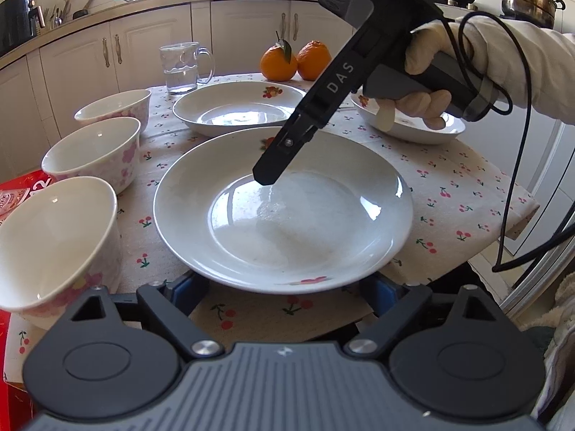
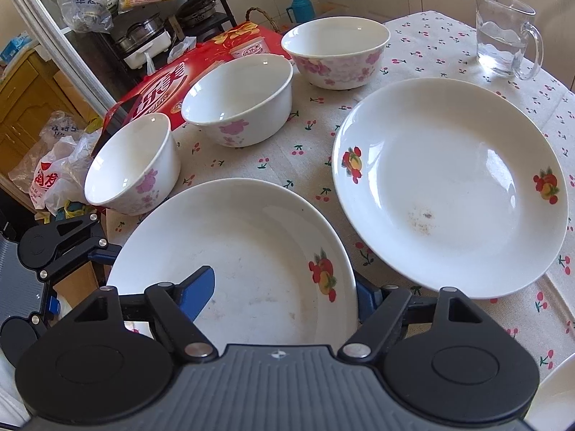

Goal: Organize plates and bowls
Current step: 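Lift the large plate with the right tool and carry it over the stained plate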

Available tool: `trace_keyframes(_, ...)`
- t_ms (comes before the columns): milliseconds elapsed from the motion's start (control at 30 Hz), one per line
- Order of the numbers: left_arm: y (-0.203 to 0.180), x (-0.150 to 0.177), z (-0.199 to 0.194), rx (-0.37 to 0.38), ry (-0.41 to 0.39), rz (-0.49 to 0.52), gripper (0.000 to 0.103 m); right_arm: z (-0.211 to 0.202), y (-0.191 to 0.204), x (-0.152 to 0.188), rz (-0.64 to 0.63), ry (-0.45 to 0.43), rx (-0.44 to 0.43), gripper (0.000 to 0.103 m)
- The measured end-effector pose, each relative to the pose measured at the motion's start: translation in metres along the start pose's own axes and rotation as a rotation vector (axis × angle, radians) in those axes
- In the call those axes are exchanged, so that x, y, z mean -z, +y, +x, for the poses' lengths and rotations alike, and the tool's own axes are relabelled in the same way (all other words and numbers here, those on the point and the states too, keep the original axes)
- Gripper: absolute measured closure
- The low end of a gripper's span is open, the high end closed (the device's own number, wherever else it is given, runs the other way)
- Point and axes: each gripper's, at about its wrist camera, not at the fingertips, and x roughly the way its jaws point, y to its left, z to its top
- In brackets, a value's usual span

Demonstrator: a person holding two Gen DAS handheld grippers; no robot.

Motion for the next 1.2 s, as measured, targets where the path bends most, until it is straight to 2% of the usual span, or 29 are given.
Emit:
trace_keyframes(400, -0.001, -0.005, 0.002, 0.009, 0.02, 0.021, 0.013, -0.005, 0.0, 0.007, 0.026, -0.016, 0.008, 0.02)
trace_keyframes(633, -0.007, -0.011, 0.004, 0.005, 0.036, 0.068, 0.014, -0.015, 0.0, 0.014, 0.032, -0.039, 0.011, 0.02)
trace_keyframes(1200, -0.019, -0.041, 0.017, 0.093, 0.054, 0.139, 0.014, -0.055, -0.011, 0.037, 0.086, -0.109, 0.069, 0.02)
